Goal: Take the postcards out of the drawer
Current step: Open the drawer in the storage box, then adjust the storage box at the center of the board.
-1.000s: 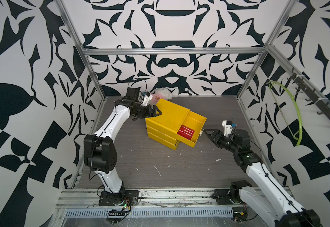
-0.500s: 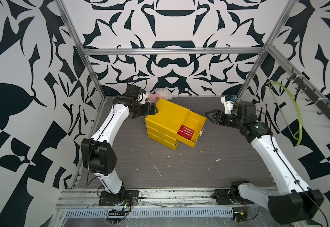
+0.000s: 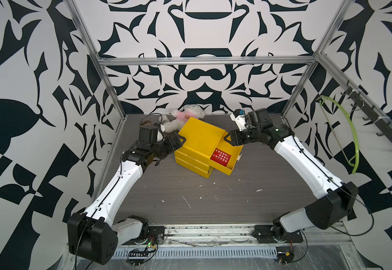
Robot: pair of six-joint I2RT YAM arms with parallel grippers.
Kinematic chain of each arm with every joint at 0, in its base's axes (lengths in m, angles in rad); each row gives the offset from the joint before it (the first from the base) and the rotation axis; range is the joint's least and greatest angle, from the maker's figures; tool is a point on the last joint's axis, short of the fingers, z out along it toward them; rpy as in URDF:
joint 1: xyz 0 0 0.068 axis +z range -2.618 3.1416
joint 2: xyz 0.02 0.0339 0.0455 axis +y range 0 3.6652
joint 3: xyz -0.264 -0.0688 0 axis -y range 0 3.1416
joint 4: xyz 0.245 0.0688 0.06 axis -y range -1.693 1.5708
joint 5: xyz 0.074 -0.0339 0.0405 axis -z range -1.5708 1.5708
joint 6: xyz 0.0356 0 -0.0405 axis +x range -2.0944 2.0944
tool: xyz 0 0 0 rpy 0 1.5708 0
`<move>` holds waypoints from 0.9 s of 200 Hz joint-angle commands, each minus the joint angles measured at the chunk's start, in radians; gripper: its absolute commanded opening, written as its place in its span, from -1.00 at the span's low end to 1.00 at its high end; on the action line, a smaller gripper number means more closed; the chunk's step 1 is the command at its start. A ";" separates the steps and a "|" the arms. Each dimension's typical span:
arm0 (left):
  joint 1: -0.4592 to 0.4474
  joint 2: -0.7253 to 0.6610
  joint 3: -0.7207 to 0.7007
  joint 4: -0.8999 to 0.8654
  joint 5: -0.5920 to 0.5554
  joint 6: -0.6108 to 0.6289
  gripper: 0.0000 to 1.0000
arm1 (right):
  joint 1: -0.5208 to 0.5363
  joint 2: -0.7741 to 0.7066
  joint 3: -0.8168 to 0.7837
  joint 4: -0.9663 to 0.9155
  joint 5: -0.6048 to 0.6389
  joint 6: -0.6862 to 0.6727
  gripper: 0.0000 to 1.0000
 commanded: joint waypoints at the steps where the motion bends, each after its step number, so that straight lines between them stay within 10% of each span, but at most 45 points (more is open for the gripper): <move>1: -0.022 0.026 -0.039 0.242 0.041 -0.159 0.99 | 0.013 0.030 0.087 -0.081 0.079 -0.079 -0.02; 111: -0.018 0.277 0.128 0.256 0.015 -0.042 0.99 | 0.094 0.124 0.134 -0.234 0.284 -0.106 -0.19; 180: 0.008 0.383 0.235 0.234 0.058 -0.015 0.99 | 0.094 0.094 0.038 -0.100 0.147 -0.090 0.17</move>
